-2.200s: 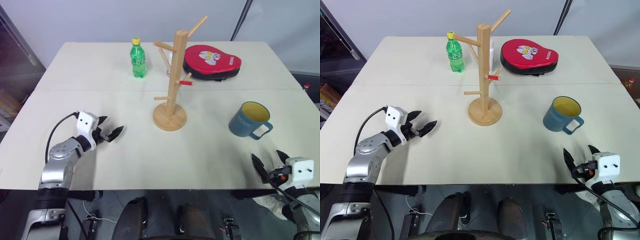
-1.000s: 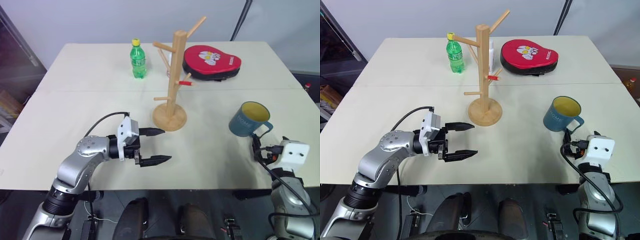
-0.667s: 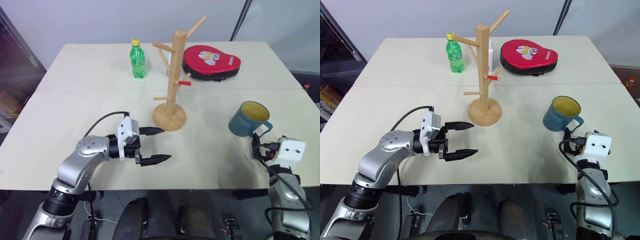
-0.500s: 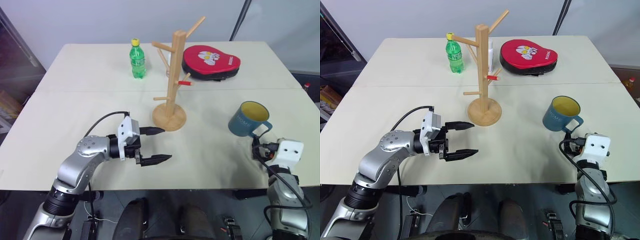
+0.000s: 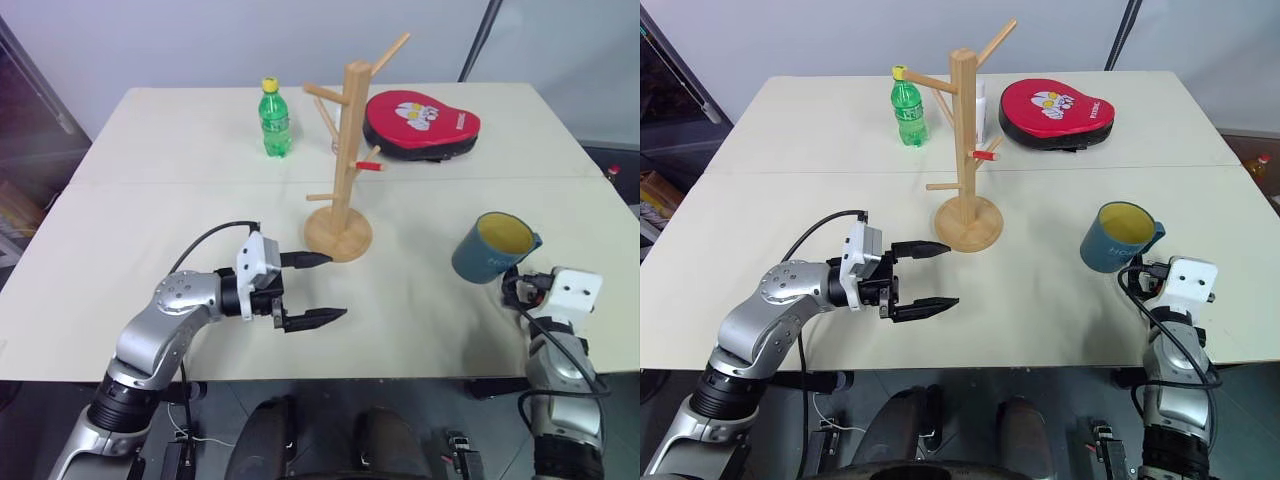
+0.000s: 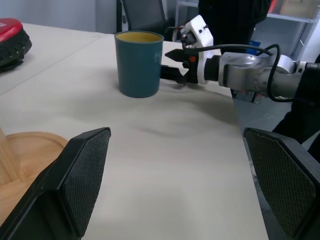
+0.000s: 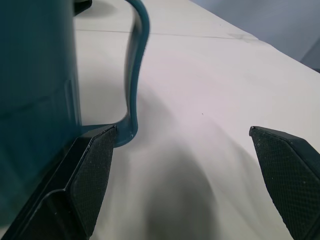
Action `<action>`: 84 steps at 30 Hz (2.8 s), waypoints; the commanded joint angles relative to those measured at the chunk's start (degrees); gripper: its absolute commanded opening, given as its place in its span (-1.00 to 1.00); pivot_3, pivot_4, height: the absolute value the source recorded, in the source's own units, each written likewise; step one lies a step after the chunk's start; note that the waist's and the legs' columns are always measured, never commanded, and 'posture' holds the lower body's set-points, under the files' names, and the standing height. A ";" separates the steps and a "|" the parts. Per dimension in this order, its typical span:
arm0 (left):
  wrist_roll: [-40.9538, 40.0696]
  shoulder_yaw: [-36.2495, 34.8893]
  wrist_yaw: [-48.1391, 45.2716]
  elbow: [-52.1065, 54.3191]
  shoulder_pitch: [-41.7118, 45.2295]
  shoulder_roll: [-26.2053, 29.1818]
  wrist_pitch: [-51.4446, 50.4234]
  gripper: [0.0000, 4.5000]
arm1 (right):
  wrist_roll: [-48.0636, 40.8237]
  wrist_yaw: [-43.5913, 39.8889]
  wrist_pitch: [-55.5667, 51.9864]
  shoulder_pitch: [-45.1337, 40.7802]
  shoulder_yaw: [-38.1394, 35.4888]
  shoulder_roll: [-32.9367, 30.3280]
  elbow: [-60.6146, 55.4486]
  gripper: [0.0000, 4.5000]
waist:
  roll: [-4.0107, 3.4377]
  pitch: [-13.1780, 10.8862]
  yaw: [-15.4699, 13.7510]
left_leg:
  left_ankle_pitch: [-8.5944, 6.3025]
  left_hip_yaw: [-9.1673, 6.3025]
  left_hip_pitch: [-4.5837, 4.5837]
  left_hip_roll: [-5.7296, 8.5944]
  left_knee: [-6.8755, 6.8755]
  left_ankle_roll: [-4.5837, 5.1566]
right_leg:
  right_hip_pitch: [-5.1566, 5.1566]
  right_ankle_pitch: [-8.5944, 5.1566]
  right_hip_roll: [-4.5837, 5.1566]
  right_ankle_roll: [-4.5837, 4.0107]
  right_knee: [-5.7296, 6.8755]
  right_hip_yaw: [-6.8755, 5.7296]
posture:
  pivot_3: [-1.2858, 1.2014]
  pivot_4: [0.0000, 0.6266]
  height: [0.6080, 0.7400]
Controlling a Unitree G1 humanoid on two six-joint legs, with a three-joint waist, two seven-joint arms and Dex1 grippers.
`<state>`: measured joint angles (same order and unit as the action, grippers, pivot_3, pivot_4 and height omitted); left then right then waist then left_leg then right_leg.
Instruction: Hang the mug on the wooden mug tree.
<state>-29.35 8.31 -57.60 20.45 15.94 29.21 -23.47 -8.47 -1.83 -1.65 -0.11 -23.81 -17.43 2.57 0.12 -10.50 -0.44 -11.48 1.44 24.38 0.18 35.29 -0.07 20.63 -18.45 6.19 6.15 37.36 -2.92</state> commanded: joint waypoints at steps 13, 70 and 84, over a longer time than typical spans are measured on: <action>-0.22 -0.23 0.06 1.99 -0.63 0.15 1.60 1.00 | -1.86 -5.19 3.07 5.61 -0.68 -1.96 -6.22 0.95 | 0.00 0.00 -0.01 | 0.00 0.00 0.00 0.00 0.00 0.00 | -0.01 0.00 0.00 0.00 0.00 0.01 | 0.03 -0.52 1.00; 0.12 -0.35 -0.44 1.33 0.36 -0.41 1.98 1.00 | -6.12 -14.26 5.29 -2.32 1.70 -4.97 2.18 -0.29 | -0.01 0.00 0.12 | 0.00 -0.01 -0.03 -0.06 0.04 0.00 | -0.04 0.00 -0.10 0.00 0.02 0.06 | 0.03 -0.52 1.00; 1.59 -2.86 -0.05 -2.41 0.19 0.84 4.44 1.00 | 2.23 -19.13 1.92 5.57 8.69 -11.85 -21.62 -0.97 | -0.08 0.02 0.02 | 0.00 -0.01 -0.01 -0.06 0.03 0.00 | -0.01 0.00 -0.09 0.00 0.01 0.12 | 0.03 -0.52 1.00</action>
<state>-28.11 7.56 -57.79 18.66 15.88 29.47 -20.92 -10.19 -18.68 -0.67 5.06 -17.05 -26.09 -11.14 0.04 -10.48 -0.42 -11.48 1.43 24.35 0.12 35.32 -0.07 20.62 -18.45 6.09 6.15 37.37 -2.81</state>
